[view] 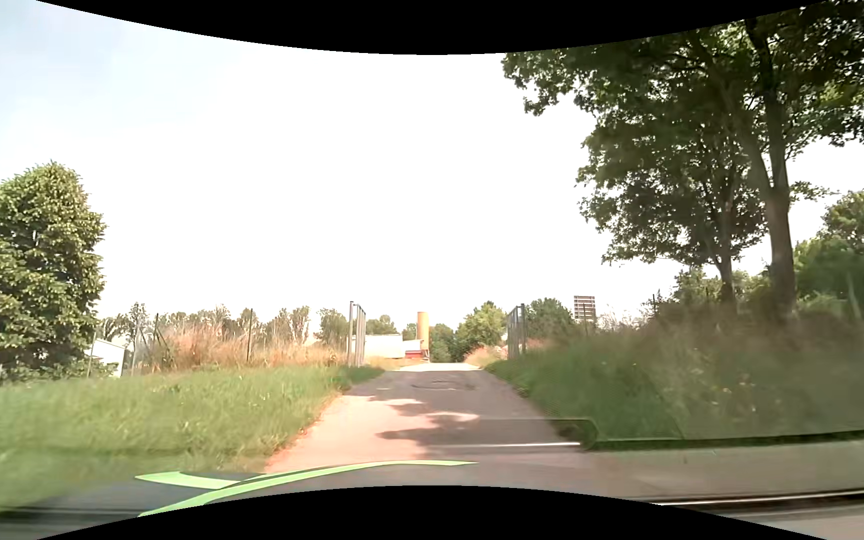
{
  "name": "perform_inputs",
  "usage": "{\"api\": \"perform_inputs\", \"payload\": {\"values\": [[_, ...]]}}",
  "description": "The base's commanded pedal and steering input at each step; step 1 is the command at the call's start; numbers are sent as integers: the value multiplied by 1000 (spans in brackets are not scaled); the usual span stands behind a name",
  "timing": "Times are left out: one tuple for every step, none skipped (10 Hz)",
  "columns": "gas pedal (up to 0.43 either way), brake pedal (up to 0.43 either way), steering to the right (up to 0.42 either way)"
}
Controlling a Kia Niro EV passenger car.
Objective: Follow the waypoints while adhering to traffic rules and regulations
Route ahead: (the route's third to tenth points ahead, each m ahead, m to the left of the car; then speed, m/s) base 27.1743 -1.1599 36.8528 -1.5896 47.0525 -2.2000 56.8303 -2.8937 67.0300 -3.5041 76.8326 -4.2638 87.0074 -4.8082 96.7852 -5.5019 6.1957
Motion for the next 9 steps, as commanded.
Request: {"api": "perform_inputs", "payload": {"values": [[79, 0, 9], [79, 0, 9], [67, 0, 8], [67, 0, 6], [67, 0, 5], [67, 0, 5], [67, 0, 5], [79, 0, 5], [79, 0, 5]]}}
